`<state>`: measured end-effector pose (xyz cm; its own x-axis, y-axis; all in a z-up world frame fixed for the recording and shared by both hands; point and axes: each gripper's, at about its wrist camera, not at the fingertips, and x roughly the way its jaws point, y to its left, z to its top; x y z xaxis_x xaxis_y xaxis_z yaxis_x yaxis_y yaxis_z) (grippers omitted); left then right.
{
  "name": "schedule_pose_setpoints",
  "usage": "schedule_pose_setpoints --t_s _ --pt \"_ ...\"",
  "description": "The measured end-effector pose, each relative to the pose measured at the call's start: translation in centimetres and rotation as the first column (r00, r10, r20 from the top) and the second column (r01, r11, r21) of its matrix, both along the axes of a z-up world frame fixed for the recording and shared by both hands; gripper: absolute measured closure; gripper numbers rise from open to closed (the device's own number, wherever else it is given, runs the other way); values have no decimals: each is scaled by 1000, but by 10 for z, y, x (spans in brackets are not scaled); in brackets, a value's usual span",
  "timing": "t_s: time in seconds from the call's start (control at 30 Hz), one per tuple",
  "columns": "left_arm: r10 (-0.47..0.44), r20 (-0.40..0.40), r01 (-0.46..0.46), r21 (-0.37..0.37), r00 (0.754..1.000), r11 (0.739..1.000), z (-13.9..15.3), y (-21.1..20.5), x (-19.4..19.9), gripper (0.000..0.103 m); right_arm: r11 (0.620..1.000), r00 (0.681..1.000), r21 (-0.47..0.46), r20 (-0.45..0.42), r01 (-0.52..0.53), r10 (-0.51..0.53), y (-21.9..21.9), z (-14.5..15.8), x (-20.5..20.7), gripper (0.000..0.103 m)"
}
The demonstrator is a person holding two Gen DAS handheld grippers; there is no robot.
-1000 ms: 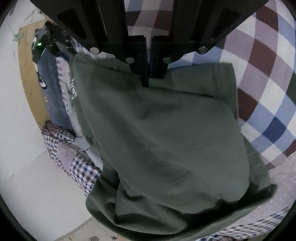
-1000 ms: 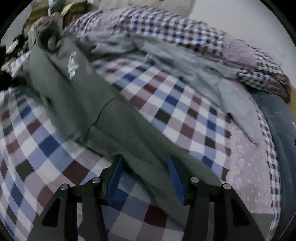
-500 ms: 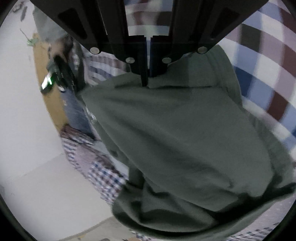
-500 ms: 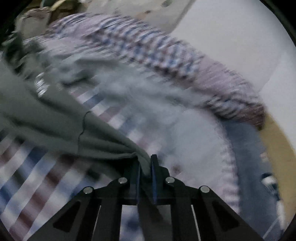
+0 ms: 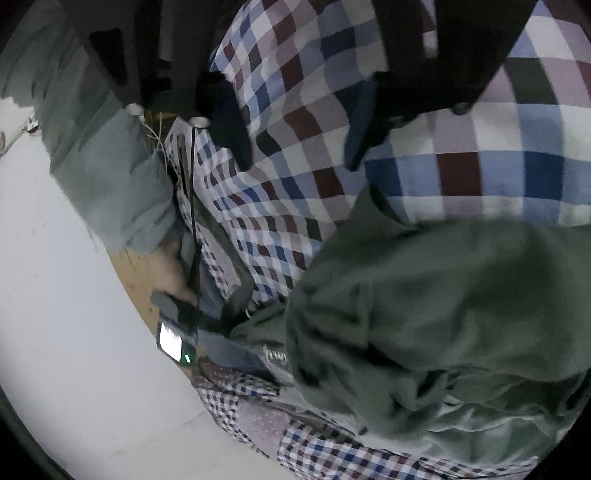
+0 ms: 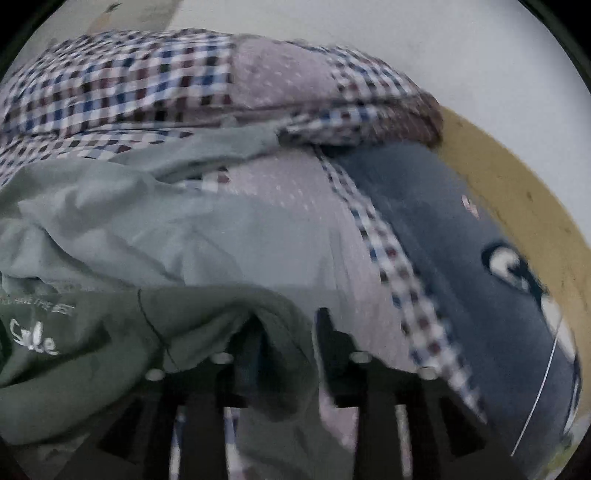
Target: Fold clothes
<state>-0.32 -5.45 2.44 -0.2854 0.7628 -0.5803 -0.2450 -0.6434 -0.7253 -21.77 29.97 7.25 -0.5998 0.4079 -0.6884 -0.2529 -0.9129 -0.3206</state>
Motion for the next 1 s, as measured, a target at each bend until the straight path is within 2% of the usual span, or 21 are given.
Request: schedule_pose_setpoints --t_s 0.13,0.23,0.27,0.33,0.4,0.47,0.53,0.7,0.8,0.9,1.0 --pt "50 -33 -51 -33 998 998 9 -16 1 41 986 999 -168 -45 -14 7 -2 -2 58 49" --pt "82 -96 -91 -92 992 992 18 -32 10 41 949 998 -314 -52 -34 19 -10 -11 106 46" --pt "89 -119 -102 -114 989 988 21 -35 10 41 924 998 -380 -48 -46 30 -14 -16 122 46" --pt "116 -174 -149 -191 978 970 26 -39 14 38 850 998 -522 -44 -69 54 -26 -26 151 46" --pt "160 -231 -221 -268 960 938 31 -49 20 32 751 995 -653 -46 -98 90 -44 -39 179 46" --pt "186 -283 -272 -304 941 913 34 -49 25 32 695 990 -707 -62 -132 126 -64 -46 198 46" --pt "170 -324 -278 -325 931 904 38 -50 28 32 670 981 -720 -79 -179 177 -89 -50 215 45" --pt "137 -432 -322 -391 891 862 40 -22 25 28 655 935 -688 -102 -312 339 -145 -58 219 45" --pt "96 -446 -309 -435 890 846 36 -14 21 28 637 902 -678 -90 -366 423 -172 -64 217 45" --pt "64 -425 -278 -463 903 842 28 -7 14 28 654 880 -637 -83 -408 468 -190 -66 216 43" --pt "50 -389 -248 -480 920 841 22 -3 8 28 640 856 -624 -93 -448 508 -199 -65 214 43"
